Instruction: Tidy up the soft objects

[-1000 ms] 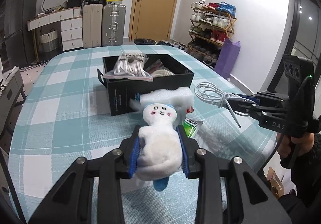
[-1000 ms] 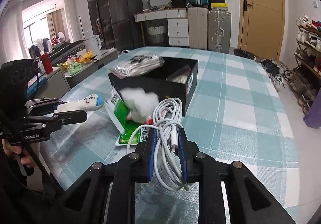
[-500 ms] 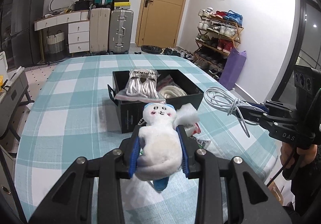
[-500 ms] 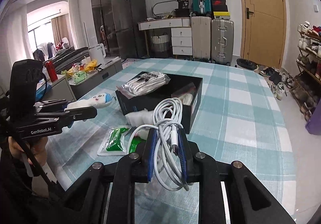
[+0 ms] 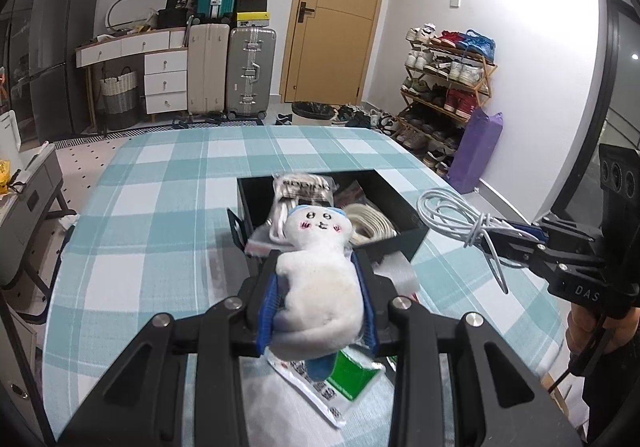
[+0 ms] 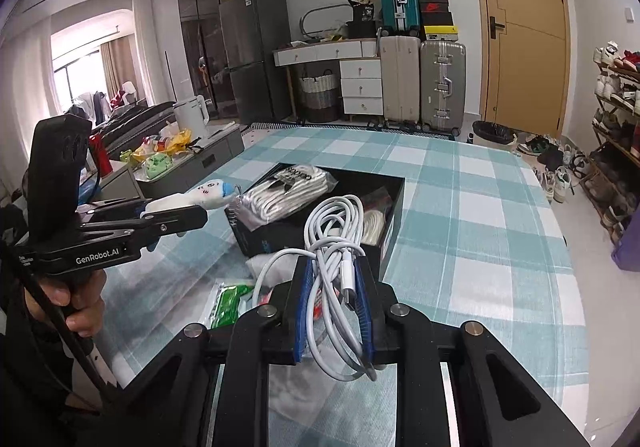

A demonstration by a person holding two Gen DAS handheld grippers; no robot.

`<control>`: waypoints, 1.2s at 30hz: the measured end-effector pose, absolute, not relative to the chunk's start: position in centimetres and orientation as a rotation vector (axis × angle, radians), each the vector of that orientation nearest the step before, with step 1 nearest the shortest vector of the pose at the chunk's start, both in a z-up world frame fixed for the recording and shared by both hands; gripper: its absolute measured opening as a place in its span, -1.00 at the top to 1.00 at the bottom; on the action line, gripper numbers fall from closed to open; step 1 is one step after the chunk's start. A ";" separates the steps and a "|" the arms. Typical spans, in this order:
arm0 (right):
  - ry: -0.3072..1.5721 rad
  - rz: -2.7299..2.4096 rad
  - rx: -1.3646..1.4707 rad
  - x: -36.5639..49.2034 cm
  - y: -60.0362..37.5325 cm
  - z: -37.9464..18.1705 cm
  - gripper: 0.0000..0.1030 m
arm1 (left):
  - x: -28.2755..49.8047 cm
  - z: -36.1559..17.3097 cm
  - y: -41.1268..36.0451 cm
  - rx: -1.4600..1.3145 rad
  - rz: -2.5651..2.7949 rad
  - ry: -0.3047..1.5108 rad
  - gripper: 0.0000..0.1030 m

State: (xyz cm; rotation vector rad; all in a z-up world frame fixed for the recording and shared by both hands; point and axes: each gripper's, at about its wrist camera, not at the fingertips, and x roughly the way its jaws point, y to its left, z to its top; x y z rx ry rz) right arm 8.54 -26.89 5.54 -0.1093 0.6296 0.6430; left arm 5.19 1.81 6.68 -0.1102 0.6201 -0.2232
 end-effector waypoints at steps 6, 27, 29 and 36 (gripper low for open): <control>0.639 0.638 -0.105 10.0 -26.5 6.1 0.61 | 6.7 7.4 1.5 -0.086 -0.212 0.608 0.36; 0.685 0.659 -0.117 14.7 -24.1 6.3 0.61 | 11.7 7.3 2.1 -0.081 -0.206 0.632 0.36; 0.695 0.660 -0.118 15.1 -23.9 6.1 0.61 | 12.1 7.1 2.2 -0.077 -0.205 0.636 0.36; 0.714 0.660 -0.126 16.5 -23.0 5.6 0.61 | 13.3 6.4 2.2 -0.074 -0.204 0.658 0.36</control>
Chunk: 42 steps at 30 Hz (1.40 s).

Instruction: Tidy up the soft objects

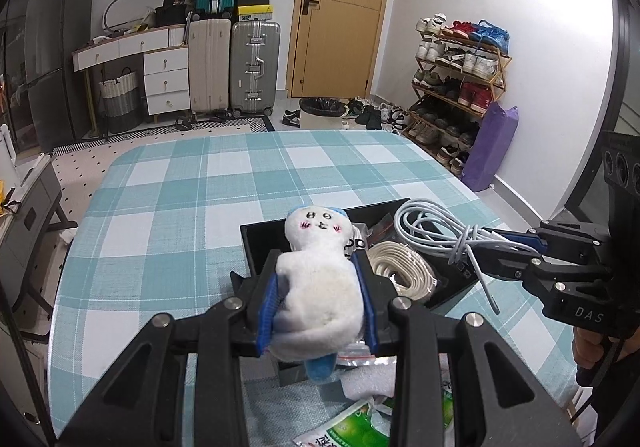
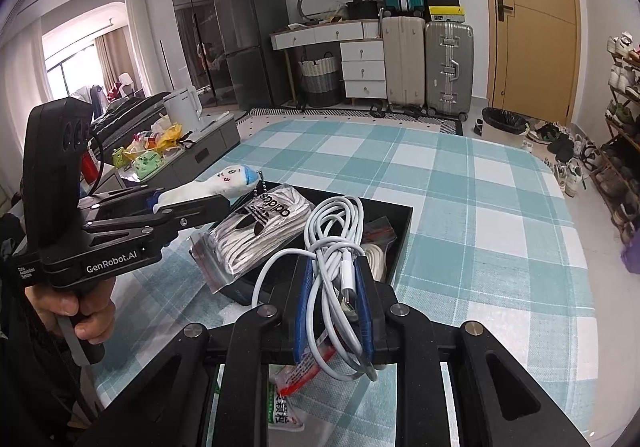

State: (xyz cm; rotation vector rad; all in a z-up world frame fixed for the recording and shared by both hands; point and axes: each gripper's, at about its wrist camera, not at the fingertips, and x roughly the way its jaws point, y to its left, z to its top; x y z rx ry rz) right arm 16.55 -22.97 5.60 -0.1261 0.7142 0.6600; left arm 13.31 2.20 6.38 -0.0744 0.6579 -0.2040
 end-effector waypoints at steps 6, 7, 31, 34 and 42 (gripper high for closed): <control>0.732 0.665 -0.128 17.6 -22.4 5.0 0.61 | 14.5 5.4 1.7 -0.060 -0.212 0.684 0.36; 0.734 0.666 -0.130 17.7 -22.3 5.0 0.61 | 14.7 5.2 1.5 -0.059 -0.218 0.690 0.36; 0.770 0.687 -0.150 20.0 -21.0 3.7 0.61 | 16.4 2.7 -0.1 -0.039 -0.255 0.786 0.36; 0.782 0.693 -0.159 20.4 -20.7 3.4 0.61 | 16.6 2.6 -0.2 -0.033 -0.256 0.789 0.36; 0.820 0.707 -0.161 21.6 -19.9 2.1 0.60 | 17.0 2.5 -0.4 -0.028 -0.251 0.792 0.36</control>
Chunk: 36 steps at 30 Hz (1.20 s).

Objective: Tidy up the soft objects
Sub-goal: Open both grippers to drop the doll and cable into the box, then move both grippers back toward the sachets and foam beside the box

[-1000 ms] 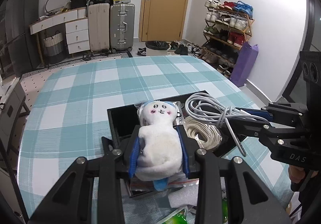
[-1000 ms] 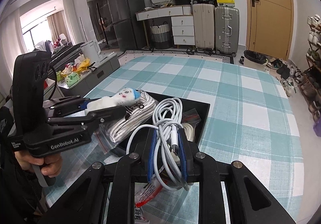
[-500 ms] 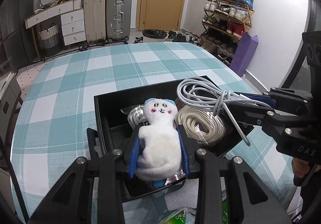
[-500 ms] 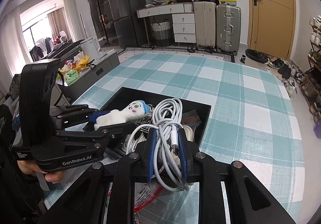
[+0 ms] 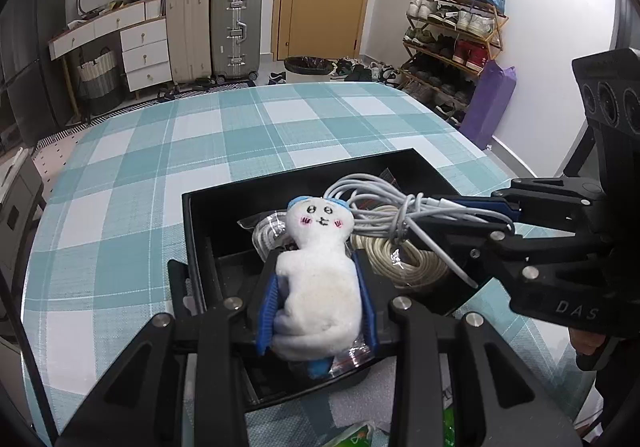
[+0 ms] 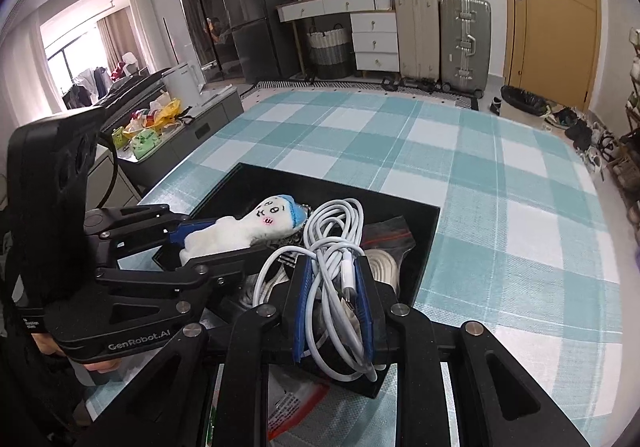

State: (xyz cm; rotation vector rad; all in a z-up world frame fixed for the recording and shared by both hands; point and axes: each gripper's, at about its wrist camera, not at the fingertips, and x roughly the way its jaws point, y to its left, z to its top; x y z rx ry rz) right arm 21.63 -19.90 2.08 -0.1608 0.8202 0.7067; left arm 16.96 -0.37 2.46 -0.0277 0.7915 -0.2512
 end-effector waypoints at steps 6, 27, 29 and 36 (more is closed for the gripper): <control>0.837 0.712 -0.141 21.9 -20.0 1.2 0.59 | 17.0 2.4 -0.5 -0.012 -0.249 0.791 0.36; 0.751 0.703 -0.093 19.9 -22.4 2.8 0.09 | 14.4 3.5 -0.2 -0.029 -0.279 0.756 -0.17; 0.731 0.695 -0.092 19.3 -23.0 3.2 -0.01 | 13.9 3.7 -0.1 -0.030 -0.273 0.755 -0.22; 0.679 0.674 -0.084 16.7 -24.3 3.8 -0.77 | 11.2 4.6 0.6 -0.045 -0.228 0.714 -0.75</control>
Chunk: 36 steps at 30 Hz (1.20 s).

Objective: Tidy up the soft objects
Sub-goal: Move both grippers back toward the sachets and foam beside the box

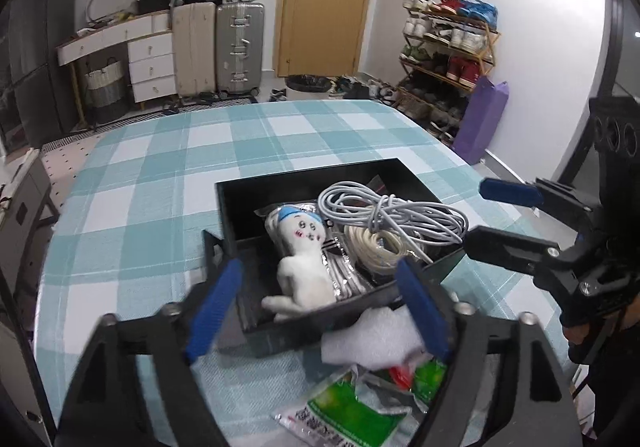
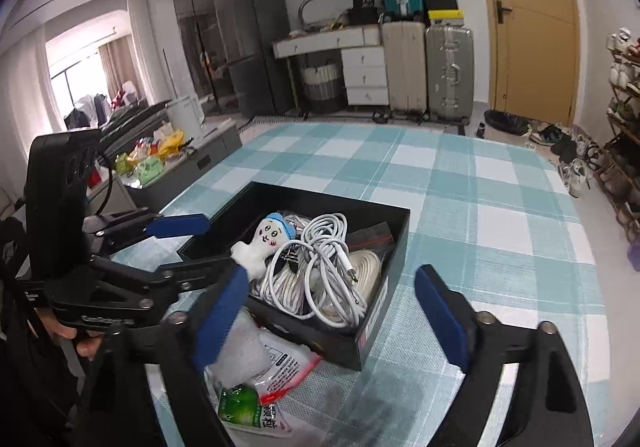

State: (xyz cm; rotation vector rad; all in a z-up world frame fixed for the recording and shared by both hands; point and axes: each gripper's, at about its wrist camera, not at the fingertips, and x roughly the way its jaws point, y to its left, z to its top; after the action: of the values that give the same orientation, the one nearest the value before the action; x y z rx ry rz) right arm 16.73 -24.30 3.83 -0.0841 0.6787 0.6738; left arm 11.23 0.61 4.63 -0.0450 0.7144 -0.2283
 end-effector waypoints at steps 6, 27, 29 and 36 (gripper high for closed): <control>0.682 0.669 -0.061 15.3 -24.8 3.4 -0.99 | 9.4 4.7 1.8 -0.093 -0.176 0.690 -1.00; 0.701 0.640 -0.091 11.7 -24.1 1.4 -0.99 | 5.8 2.3 2.4 -0.104 -0.120 0.717 -1.00; 0.700 0.643 -0.116 11.6 -23.8 1.3 -0.99 | 5.5 2.1 2.4 -0.107 -0.113 0.721 -1.00; 0.724 0.669 -0.182 11.0 -23.0 0.7 -0.99 | 5.2 0.8 2.1 -0.112 -0.114 0.760 -1.00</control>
State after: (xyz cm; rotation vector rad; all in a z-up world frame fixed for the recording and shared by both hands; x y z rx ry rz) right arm 10.97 -23.04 0.75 -0.1819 0.7244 0.6694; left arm 5.20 2.10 0.78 -0.1120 0.7601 -0.1140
